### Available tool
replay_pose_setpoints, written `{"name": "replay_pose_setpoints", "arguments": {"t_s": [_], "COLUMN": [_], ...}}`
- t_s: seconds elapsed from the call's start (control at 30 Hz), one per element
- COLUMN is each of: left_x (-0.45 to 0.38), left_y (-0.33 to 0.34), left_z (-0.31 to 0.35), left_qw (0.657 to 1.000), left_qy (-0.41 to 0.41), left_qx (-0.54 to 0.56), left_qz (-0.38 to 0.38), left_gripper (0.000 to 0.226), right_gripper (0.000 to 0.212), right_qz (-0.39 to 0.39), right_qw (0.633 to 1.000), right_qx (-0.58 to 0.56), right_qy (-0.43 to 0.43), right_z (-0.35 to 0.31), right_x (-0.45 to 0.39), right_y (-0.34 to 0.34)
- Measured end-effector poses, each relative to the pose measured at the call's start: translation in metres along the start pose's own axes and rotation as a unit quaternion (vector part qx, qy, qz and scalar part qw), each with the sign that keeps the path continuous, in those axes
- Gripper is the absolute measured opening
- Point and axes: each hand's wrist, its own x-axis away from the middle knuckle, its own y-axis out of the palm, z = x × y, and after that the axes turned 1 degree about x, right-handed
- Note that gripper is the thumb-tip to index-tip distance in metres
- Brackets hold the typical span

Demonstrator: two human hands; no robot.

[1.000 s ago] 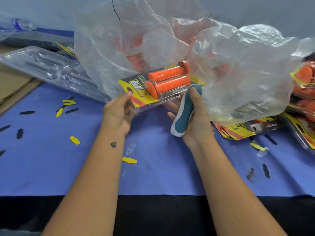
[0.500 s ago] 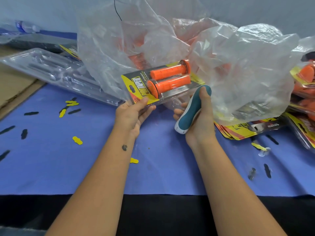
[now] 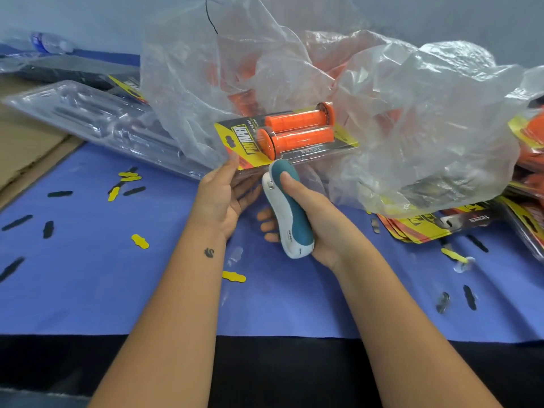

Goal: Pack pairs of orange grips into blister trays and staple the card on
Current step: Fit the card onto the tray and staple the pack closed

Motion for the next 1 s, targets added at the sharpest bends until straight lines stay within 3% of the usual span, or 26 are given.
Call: {"name": "replay_pose_setpoints", "arguments": {"t_s": [0.13, 0.3, 0.53, 0.67, 0.9, 1.0], "left_x": [-0.001, 0.000, 0.000, -0.001, -0.003, -0.004], "left_y": [0.002, 0.003, 0.002, -0.002, 0.000, -0.001], "left_z": [-0.001, 0.000, -0.001, -0.002, -0.003, -0.003], "left_qw": [0.999, 0.999, 0.992, 0.990, 0.981, 0.979], "left_qy": [0.036, 0.034, 0.067, 0.084, 0.099, 0.109], "left_qx": [-0.001, 0.014, -0.040, -0.064, -0.066, -0.065], "left_qz": [0.038, 0.036, 0.096, 0.094, 0.153, 0.157], "left_gripper": [0.023, 0.020, 0.023, 0.021, 0.042, 0.039], "right_gripper": [0.070, 0.058, 0.050, 0.050, 0.044, 0.046], "right_qz": [0.012, 0.007, -0.011, -0.024, -0.036, -0.044], "right_qw": [0.999, 0.999, 0.999, 0.999, 0.998, 0.998], "right_qx": [0.051, 0.021, -0.001, -0.006, -0.037, -0.035], "right_qy": [0.003, 0.045, 0.037, 0.038, 0.034, 0.025], "right_z": [-0.001, -0.008, -0.018, -0.021, -0.020, -0.021], "right_x": [-0.002, -0.005, -0.015, -0.022, -0.028, -0.030], "right_y": [0.007, 0.005, 0.009, 0.012, 0.017, 0.018]}}
